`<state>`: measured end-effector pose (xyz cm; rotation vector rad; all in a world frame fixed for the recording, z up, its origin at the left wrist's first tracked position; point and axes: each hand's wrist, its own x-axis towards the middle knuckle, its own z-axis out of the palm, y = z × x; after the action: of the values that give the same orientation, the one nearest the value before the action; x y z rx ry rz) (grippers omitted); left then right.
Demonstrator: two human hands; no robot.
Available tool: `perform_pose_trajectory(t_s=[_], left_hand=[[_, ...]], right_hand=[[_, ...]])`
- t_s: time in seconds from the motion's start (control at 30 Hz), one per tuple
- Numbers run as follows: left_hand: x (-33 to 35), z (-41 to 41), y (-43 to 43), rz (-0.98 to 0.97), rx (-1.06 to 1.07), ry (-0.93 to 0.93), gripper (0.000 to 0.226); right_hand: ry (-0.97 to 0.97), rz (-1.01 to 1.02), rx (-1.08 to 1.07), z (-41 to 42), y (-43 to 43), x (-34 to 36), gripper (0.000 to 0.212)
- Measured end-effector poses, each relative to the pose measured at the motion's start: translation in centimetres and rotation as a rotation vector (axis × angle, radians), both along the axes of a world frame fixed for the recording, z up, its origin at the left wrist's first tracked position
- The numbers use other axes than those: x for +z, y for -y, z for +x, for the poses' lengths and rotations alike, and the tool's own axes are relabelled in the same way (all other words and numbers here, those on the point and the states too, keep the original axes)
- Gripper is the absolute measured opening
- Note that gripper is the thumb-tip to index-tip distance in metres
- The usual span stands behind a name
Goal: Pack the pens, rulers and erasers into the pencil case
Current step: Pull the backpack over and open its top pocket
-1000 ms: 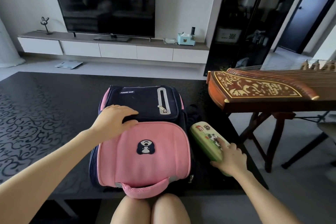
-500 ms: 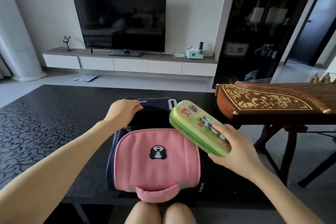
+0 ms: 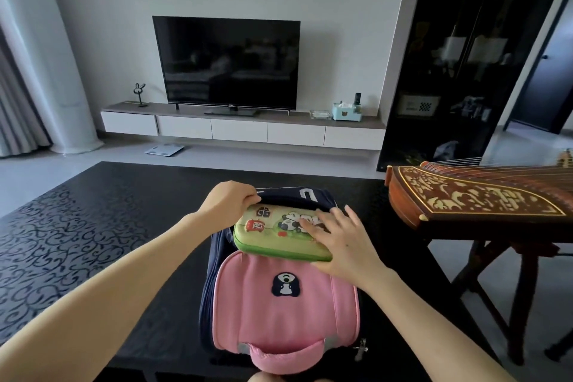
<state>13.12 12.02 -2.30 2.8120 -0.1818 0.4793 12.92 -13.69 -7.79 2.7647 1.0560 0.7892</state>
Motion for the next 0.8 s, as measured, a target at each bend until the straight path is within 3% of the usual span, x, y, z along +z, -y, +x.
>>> perform_pose_trajectory(t_s=[0.2,0.3,0.4,0.53,0.6,0.8], left_hand=[[-0.1,0.5,1.6,0.25,-0.081,-0.08,0.021],[0.2,1.2,2.8,0.265,-0.186,-0.171,0.038],[0.3,2.1,5.1,0.233,-0.275,-0.19,0.033],[0.5,3.4,7.6,0.296,-0.292,-0.222,0.023],[0.6,3.8,8.5,0.332,-0.274,-0.22,0.022],[0.3,2.8,9.8,0.19,-0.307,-0.094,0.019]], right_hand=[[0.065,0.054,0.019,0.2,-1.1,-0.2,0.077],[0.04,0.166,0.06,-0.4,-1.3,-2.2,0.076],[0.038,0.269,0.087,-1.1,-0.1,-3.7,0.072],[-0.075,0.574,-0.157,-1.1,2.3,-4.3,0.074],[-0.176,0.708,-0.159,-1.0,2.0,-4.7,0.072],[-0.324,0.985,-0.233,0.5,-1.1,-2.5,0.045]])
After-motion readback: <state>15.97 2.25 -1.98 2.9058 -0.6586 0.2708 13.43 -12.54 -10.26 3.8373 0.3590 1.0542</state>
